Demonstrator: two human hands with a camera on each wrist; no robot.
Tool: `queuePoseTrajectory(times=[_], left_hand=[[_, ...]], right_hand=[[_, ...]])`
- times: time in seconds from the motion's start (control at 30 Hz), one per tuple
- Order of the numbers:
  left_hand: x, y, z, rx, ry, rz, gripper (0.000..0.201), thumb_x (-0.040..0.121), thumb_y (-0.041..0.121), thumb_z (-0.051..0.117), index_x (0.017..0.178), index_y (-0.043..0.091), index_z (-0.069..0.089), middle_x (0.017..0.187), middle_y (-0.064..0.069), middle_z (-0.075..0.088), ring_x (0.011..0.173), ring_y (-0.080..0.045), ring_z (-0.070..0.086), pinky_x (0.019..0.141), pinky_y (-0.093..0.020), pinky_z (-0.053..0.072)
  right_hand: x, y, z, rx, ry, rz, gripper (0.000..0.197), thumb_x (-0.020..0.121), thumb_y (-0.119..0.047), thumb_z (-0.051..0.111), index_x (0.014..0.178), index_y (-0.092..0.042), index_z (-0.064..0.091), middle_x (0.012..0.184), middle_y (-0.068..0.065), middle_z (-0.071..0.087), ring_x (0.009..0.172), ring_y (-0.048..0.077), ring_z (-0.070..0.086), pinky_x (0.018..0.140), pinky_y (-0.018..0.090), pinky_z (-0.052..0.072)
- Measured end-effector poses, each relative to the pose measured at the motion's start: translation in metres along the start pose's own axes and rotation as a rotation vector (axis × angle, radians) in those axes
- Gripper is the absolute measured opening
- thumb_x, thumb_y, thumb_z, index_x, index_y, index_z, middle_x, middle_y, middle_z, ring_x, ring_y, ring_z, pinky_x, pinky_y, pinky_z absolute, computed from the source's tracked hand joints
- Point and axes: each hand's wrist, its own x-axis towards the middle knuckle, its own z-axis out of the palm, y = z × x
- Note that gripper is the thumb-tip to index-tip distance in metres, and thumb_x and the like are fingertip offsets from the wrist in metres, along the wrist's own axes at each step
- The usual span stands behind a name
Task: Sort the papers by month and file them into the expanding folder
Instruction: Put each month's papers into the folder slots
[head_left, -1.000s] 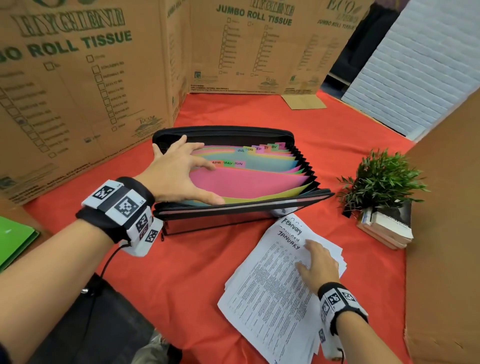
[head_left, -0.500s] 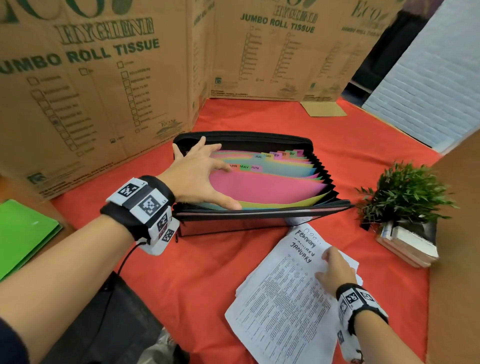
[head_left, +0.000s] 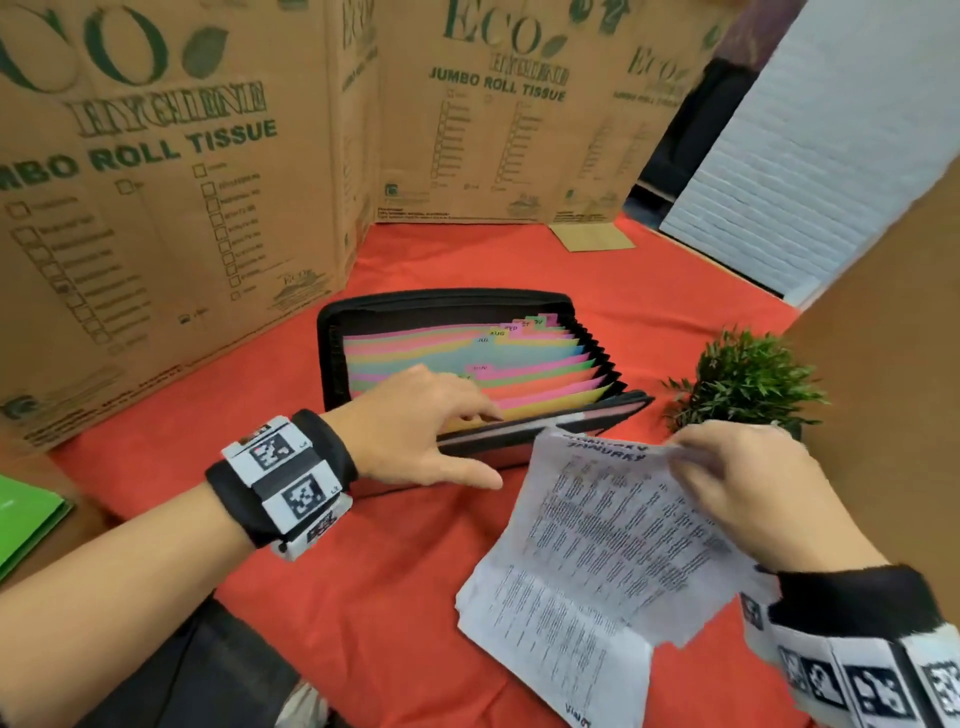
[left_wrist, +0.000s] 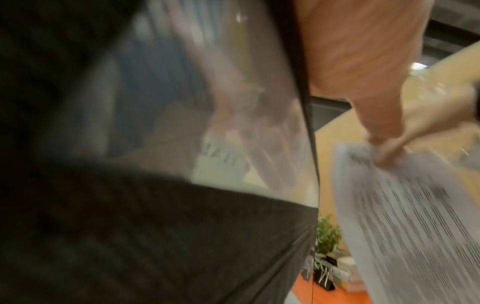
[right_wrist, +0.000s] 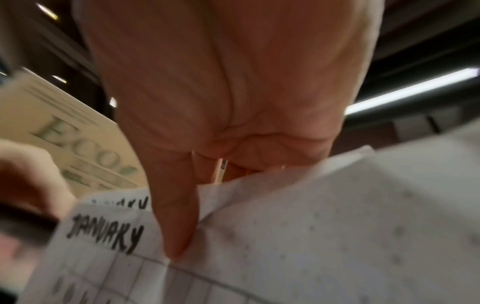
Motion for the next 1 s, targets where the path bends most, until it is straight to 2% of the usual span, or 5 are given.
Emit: queuePoseTrajectory(times=[0.1,0.27,0.47,0.73,1.0], left_hand=[[0.001,0.002,0.001,0.005,-0.026,0.005,0.09,0.067,0.082,0.056,0.142,0.036,0.033,0.129,0.023,0.052,0.104,0.004,0.054,0.087,-0.032,0.04],[0.004,-0.007,0.005,0.076,0.072,0.121,0.039,0.097,0.049,0.043,0.13,0.034,0.054,0.11,0.012,0.065,0.094,-0.014,0.062,0.071,-0.029,0.044],[0.007,-0.017,0.001,-0.004,0.116,0.08,0.041,0.098,0.056,0.032,0.123,0.044,0.061,0.099,0.014,0.066,0.086,-0.008,0.062,0.064,-0.028,0.047],[0.011,-0.024,-0.003,-0.13,0.151,0.021,0.038,0.097,0.057,0.04,0.118,0.039,0.066,0.103,0.014,0.07,0.093,-0.008,0.066,0.073,-0.036,0.052],[0.007,-0.018,-0.009,0.142,0.184,-0.031,0.038,0.086,0.057,0.06,0.109,0.026,0.06,0.083,0.011,0.067,0.074,-0.014,0.063,0.059,-0.029,0.045]], right_hand=[[0.013,-0.039,-0.019,-0.052,0.057,-0.142,0.008,0.077,-0.019,0.065,0.071,-0.019,0.059,0.066,-0.003,0.063,0.07,0.029,0.063,0.06,0.036,0.048],[0.038,-0.074,-0.006,-0.059,0.206,-0.332,0.012,0.075,-0.021,0.07,0.081,-0.029,0.062,0.076,-0.011,0.067,0.08,0.018,0.065,0.096,0.046,0.037],[0.031,-0.022,0.03,0.767,0.44,0.221,0.081,0.063,-0.034,0.089,0.131,-0.024,0.046,0.117,-0.001,0.06,0.104,0.011,0.059,0.092,0.028,0.046],[0.009,-0.028,0.101,1.276,-0.094,0.261,0.025,0.078,0.012,0.068,0.094,-0.006,0.073,0.083,0.006,0.072,0.075,0.011,0.064,0.063,0.013,0.049],[0.025,0.013,0.108,1.082,0.006,0.252,0.012,0.086,-0.017,0.066,0.096,-0.016,0.072,0.095,-0.003,0.076,0.09,0.012,0.07,0.081,0.031,0.056]])
